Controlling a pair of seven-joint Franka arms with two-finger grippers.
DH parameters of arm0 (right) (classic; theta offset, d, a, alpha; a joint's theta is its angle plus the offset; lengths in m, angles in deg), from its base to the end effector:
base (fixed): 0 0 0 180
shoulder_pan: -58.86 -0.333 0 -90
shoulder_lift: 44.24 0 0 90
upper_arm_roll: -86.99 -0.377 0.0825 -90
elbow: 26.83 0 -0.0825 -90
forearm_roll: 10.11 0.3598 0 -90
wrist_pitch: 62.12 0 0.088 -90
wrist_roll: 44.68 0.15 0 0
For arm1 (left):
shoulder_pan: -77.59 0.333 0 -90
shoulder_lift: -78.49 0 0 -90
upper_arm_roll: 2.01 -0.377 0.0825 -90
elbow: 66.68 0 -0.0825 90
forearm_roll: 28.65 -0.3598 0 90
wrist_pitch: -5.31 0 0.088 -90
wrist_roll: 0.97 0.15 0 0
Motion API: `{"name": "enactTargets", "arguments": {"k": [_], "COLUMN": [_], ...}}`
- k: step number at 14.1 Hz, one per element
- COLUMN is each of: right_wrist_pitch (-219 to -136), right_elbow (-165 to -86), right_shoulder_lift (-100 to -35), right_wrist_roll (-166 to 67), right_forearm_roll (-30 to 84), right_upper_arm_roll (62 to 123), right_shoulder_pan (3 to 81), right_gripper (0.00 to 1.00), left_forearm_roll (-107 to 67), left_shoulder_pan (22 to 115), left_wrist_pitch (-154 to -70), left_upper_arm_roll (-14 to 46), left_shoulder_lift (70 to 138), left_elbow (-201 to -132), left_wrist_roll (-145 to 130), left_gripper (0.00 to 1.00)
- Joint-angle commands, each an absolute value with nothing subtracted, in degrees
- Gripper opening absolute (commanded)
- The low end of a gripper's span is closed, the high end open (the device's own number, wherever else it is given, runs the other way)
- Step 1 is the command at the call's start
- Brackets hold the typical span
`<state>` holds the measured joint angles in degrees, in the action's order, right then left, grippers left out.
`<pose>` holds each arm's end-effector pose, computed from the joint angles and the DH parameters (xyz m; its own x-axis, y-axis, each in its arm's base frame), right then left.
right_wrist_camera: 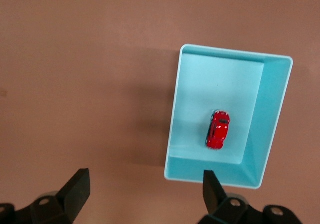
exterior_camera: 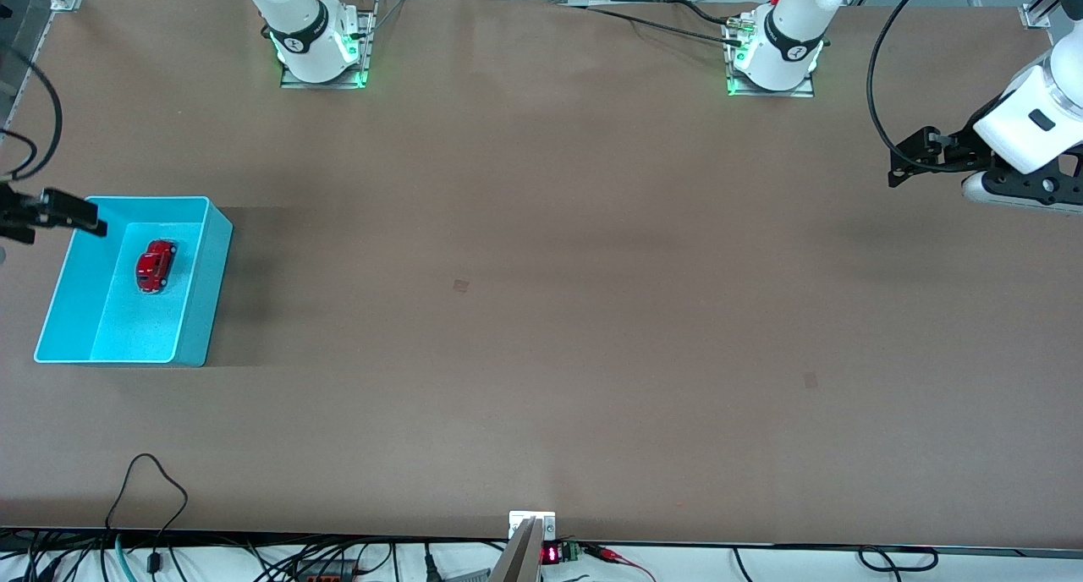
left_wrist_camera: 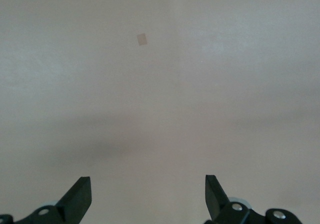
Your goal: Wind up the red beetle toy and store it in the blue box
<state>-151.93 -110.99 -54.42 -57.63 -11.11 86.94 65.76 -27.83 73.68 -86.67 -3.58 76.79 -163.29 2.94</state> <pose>0.5842 -0.0729 0.5881 0.9910 0.1066 -0.0808 0.1068 -0.9943 -0.0009 0.5165 -0.0230 0.6094 0.9929 -0.1084 -0.0500 -0.1076 -0.9940 0.0185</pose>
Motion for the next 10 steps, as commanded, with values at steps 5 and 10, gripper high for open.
{"name": "enactTargets", "arguments": {"k": [5,10], "right_wrist_pitch": [-146.15,-146.41], "right_elbow": [-111.82,-111.82], "right_shoulder_lift": [-49.86,-50.13], "right_wrist_roll": [-53.75,-49.16], "right_forearm_roll": [-10.38,-10.29], "right_upper_arm_roll": [86.9,86.9], "right_shoulder_pan": [65.1,64.05], "right_gripper": [1.0,1.0], "left_forearm_roll": [-26.45,-26.45], "left_shoulder_pan": [73.45,73.45], "left_wrist_pitch": [-85.74,-85.74], "left_upper_arm_roll": [-3.85,-3.85], "left_shoulder_lift": [76.82,76.82], "left_elbow": [-162.39,-162.39], "left_wrist_roll": [2.9,2.81], "left_gripper": [1.0,1.0]}}
